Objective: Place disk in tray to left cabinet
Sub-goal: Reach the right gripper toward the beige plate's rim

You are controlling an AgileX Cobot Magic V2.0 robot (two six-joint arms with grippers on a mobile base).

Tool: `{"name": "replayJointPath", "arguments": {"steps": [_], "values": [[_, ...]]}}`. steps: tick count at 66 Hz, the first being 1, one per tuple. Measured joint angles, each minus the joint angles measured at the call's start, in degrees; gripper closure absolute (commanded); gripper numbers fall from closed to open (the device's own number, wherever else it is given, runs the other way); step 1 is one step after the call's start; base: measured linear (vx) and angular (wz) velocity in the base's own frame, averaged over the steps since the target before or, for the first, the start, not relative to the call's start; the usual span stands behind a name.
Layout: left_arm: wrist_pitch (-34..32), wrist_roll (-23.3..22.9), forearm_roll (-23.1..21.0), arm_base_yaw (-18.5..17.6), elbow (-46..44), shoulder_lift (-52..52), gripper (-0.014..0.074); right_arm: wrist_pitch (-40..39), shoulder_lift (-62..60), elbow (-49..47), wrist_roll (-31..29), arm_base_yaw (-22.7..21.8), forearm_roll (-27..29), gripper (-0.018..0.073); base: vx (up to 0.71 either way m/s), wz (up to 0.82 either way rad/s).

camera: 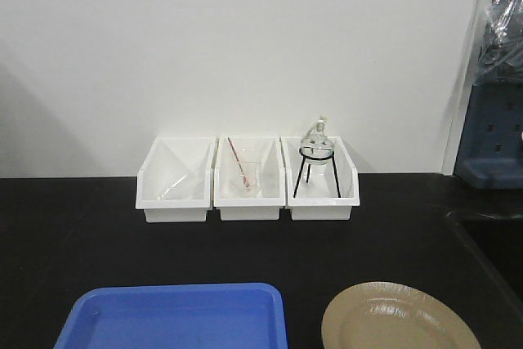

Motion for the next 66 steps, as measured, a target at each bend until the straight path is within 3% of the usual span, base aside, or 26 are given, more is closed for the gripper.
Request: {"name": "replayJointPath", "arguments": {"steps": [37,66], "values": [[-1.19,0.17,0.23,0.0,0.0,0.0,0.0603,0.0,0.0,0.0,0.0,0.0,0.0,0.0565,0.0,0.0],[-17.11,0.0,0.23,0.0,0.0,0.0,0.0603,-5.63,0.0,-0.75,0.98,0.0,0.16,0.0564,0.0,0.0]]}}
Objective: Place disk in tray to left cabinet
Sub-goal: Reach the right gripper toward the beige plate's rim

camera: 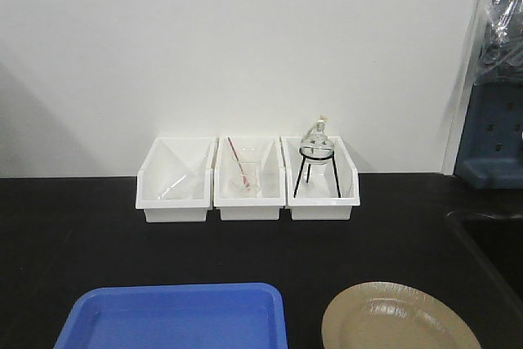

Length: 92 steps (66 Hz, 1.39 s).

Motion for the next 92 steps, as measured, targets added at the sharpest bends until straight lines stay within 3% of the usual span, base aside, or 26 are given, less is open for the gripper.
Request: {"name": "replayJointPath", "arguments": {"steps": [10,20,35,45,51,61,67,74,84,92], "values": [[0.6,0.43,0.0,0.0,-5.4,0.66,0.0603,2.88,1.75,-7.84,0.07,0.0,0.0,0.0559,0.0,0.0],[8.9,2.33,0.0,0.0,-16.28,7.07,0.0603,7.17,9.43,-17.71,0.07,0.0,0.0,0.0555,0.0,0.0],[15.64,2.59,0.13,0.0,-18.83,17.76,0.0592,8.26,22.21,-21.6,0.36,0.0,0.07,0.0512,0.0,0.0],[15.89,2.59,0.15,0.0,-18.83,22.45,0.0544,8.52,28.99,-21.6,2.66,0.0,2.32,0.0395,0.0,0.0],[16.1,2.59,0.15,0.0,-18.83,24.16,0.0493,8.52,31.91,-21.6,3.76,0.0,2.8,0.027,0.0,0.0],[17.07,2.59,0.15,0.0,-18.83,26.07,0.0355,8.52,37.14,-21.6,4.37,0.0,2.97,0.0074,0.0,0.0],[17.16,2.59,0.2,0.0,-18.83,26.5,0.0277,8.52,40.14,-21.6,4.99,0.0,3.54,0.004,0.0,0.0],[17.25,2.59,0.2,0.0,-18.83,26.63,0.0234,9.37,43.23,-21.6,7.58,0.0,7.8,0.0052,0.0,0.0],[17.63,2.59,0.2,0.0,-18.83,26.63,0.023,12.75,50.1,-21.6,13.89,0.0,18.73,0.0062,0.0,0.0],[17.76,2.59,0.2,0.0,-18.83,26.63,0.023,11.06,57.82,-21.6,16.36,0.0,26.16,0.0062,0.0,0.0]]}}
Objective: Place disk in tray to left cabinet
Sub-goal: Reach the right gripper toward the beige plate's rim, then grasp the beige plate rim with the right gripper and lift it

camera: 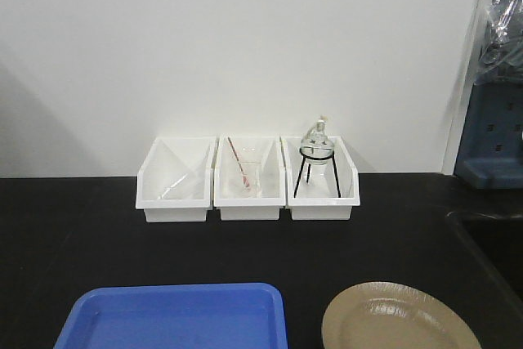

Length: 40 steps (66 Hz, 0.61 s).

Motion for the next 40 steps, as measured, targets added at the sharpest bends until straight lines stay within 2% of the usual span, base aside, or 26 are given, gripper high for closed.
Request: {"name": "replayJointPath", "arguments": {"steps": [7,11,26,40], "values": [[0.05,0.0,0.0,0.0,0.0,0.0,0.023,-3.12,8.65,-1.12,0.56,0.0,6.03,0.0062,0.0,0.0],[0.05,0.0,0.0,0.0,0.0,0.0,0.023,-3.66,12.88,-2.76,0.26,0.0,7.21,0.0062,0.0,0.0],[0.05,0.0,0.0,0.0,0.0,0.0,0.023,-4.4,25.84,-11.72,-2.81,0.0,7.88,0.0062,0.0,0.0],[0.05,0.0,0.0,0.0,0.0,0.0,0.023,-3.95,34.0,-16.03,-3.52,0.0,7.98,0.0066,0.0,0.0]]}}
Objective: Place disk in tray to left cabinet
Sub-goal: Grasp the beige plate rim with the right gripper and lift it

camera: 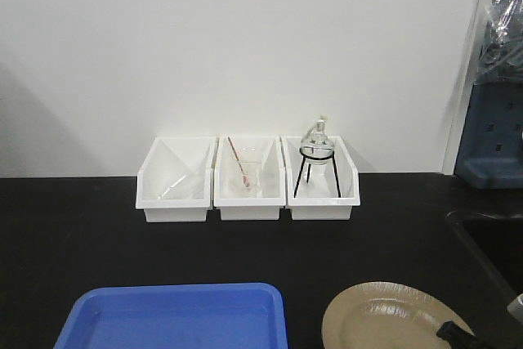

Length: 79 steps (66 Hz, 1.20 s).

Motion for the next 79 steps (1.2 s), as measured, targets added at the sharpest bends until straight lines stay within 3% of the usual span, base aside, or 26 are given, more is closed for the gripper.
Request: {"name": "replayJointPath", "arguments": {"steps": [7,14,35,79], "values": [[0.05,0.0,0.0,0.0,0.0,0.0,0.023,0.05,2.55,-1.37,-0.44,0.0,0.07,0.008,0.0,0.0],[0.05,0.0,0.0,0.0,0.0,0.0,0.023,0.42,3.66,-2.46,-0.97,0.0,0.08,0.0154,0.0,0.0],[0.42,0.0,0.0,0.0,0.0,0.0,0.023,0.77,3.52,-4.38,-2.05,0.0,0.87,0.0568,0.0,0.0],[0.42,0.0,0.0,0.0,0.0,0.0,0.023,0.6,-8.77,-3.84,-2.69,0.0,1.14,0.0564,0.0,0.0]]}}
